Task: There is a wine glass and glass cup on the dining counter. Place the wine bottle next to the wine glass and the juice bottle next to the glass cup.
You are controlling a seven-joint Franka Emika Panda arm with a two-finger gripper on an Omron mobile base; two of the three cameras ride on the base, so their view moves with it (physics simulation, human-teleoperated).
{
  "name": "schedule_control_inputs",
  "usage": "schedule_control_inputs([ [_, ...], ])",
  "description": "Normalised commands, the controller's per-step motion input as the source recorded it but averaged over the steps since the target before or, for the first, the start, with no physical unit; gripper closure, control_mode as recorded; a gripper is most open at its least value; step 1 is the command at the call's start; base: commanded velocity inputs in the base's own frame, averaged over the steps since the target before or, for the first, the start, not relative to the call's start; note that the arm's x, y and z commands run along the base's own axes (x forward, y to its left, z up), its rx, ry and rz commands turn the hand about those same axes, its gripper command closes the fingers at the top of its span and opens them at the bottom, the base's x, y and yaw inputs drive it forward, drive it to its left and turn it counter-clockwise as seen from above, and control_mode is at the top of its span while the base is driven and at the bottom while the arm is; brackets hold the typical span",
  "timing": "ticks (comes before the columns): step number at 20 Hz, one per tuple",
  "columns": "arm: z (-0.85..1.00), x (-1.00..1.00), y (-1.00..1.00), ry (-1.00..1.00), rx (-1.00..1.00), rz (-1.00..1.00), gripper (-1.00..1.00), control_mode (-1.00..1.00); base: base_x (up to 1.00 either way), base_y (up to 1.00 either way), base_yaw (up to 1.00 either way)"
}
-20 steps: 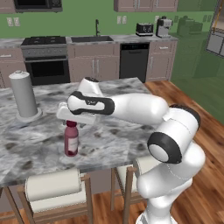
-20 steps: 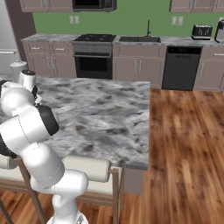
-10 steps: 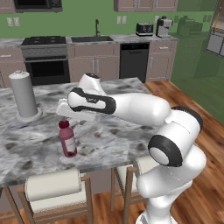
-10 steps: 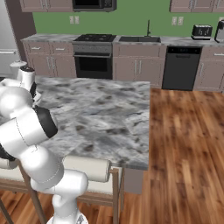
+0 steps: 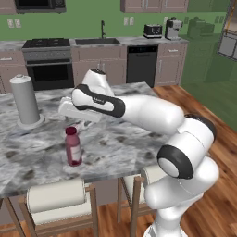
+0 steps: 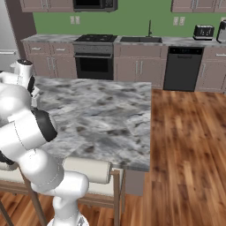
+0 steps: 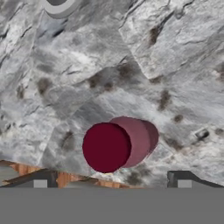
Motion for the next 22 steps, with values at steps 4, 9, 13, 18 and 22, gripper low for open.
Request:
schedule_control_inputs([
  [4,0.22,-0.27,-0.06,0.00,0.00,-0.01,-1.00,-1.00,0.00,0.00,0.00],
  [9,0.21,-0.41,-0.11,-0.03,-0.03,0.00,-1.00,-1.00,0.00,0.00,0.00],
  [13,0.19,-0.47,-0.19,-0.05,-0.02,0.00,-1.00,-1.00,0.00,0.00,0.00],
  [18,0.13,-0.49,-0.24,-0.02,0.00,0.00,-1.00,-1.00,0.00,0.00,0.00],
  [22,0.07,-0.48,-0.32,0.00,0.00,0.00,-1.00,-1.00,0.00,0.00,0.00],
])
